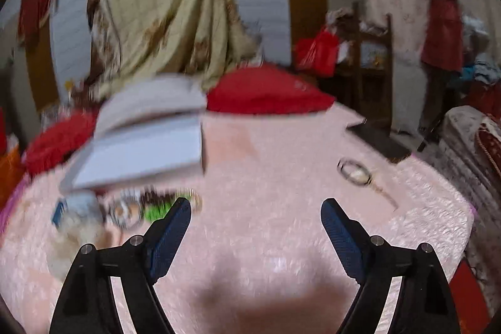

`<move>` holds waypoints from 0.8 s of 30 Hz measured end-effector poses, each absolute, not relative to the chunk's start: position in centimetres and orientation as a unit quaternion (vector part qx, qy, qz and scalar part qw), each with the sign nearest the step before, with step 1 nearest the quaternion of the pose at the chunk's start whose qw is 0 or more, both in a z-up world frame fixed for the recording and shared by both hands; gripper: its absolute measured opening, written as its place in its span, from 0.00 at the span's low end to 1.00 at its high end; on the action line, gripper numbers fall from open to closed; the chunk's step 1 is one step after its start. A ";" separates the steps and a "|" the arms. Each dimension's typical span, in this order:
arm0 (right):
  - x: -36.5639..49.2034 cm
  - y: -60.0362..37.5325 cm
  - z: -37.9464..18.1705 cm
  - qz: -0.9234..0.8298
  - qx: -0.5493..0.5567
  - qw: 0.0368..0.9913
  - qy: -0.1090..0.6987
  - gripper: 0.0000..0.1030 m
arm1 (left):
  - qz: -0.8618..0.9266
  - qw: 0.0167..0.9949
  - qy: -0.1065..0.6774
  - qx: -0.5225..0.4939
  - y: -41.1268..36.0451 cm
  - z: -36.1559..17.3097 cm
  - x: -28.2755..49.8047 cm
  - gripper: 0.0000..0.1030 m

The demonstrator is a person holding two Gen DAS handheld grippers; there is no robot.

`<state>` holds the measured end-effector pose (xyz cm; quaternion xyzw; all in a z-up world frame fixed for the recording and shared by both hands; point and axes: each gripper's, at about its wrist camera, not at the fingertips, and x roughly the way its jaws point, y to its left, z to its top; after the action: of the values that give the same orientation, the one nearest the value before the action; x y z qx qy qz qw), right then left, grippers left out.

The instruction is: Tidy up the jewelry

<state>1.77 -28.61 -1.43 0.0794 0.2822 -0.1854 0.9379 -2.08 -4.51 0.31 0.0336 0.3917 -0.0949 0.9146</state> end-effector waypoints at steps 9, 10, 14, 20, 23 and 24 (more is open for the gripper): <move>2.7 -27.3 -3.2 -0.144 0.082 0.930 0.329 0.79 | -0.015 0.929 0.368 0.043 -2.5 1.4 -0.5 0.95; 2.9 -27.3 -3.1 -0.139 0.083 0.930 0.331 0.79 | -0.002 0.931 0.363 0.045 -1.9 1.7 0.0 0.95; 3.3 -26.7 -2.1 -0.134 0.070 0.936 0.318 0.79 | 0.033 0.936 0.346 0.045 0.2 2.8 1.2 0.95; 4.4 -25.0 2.1 -0.114 0.035 0.959 0.256 0.79 | 0.070 0.935 0.347 0.027 4.1 4.9 4.6 0.95; 6.1 -23.8 2.5 -0.083 0.014 0.962 0.261 0.79 | 0.090 0.931 0.354 0.010 5.6 5.0 5.5 0.95; 6.9 -23.5 1.9 -0.080 0.007 0.954 0.289 0.79 | 0.086 0.928 0.363 0.001 6.0 4.8 5.9 0.95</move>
<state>6.92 -23.52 1.92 0.0071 0.2889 -0.0803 0.9540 5.87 5.98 4.75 0.0010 0.3633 0.0863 0.9277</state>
